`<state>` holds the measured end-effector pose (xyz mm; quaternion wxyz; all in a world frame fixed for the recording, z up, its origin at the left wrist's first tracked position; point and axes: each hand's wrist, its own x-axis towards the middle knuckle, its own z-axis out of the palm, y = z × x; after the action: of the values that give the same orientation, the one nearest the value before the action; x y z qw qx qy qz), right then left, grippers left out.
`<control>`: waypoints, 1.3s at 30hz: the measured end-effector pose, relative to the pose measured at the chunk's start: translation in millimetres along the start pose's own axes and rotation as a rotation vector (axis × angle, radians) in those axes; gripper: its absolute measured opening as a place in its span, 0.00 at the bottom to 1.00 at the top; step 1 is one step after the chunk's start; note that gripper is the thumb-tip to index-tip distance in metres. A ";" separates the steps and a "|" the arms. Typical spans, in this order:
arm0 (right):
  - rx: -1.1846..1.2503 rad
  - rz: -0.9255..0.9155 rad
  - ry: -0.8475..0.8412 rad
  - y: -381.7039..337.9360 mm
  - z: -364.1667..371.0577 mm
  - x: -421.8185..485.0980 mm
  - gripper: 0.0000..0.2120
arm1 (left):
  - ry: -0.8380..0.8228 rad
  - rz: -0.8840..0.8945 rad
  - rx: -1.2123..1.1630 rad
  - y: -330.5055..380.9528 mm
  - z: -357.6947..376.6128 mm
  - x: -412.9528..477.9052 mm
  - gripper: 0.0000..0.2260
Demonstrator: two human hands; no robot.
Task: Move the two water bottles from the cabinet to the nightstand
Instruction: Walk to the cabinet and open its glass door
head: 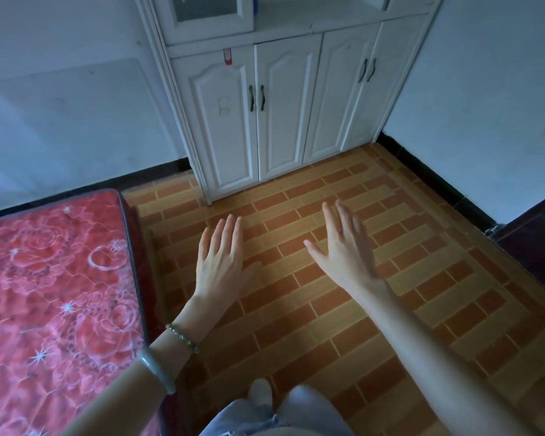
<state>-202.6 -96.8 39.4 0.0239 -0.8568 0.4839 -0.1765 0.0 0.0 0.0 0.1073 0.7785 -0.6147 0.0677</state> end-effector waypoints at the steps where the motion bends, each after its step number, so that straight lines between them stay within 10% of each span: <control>1: -0.008 0.008 -0.003 1.4 0.0 11.5 0.35 | 0.026 -0.010 0.019 -1.4 0.1 13.4 0.38; 39: 0.045 -0.196 -0.119 149.3 133.9 495.2 0.36 | -0.010 -0.272 0.014 -15.9 116.4 477.6 0.38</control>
<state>-49.2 -608.2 20.7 0.0547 -0.9082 0.3914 -0.1375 124.7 -475.7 -0.7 0.1069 0.8558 -0.5034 0.0527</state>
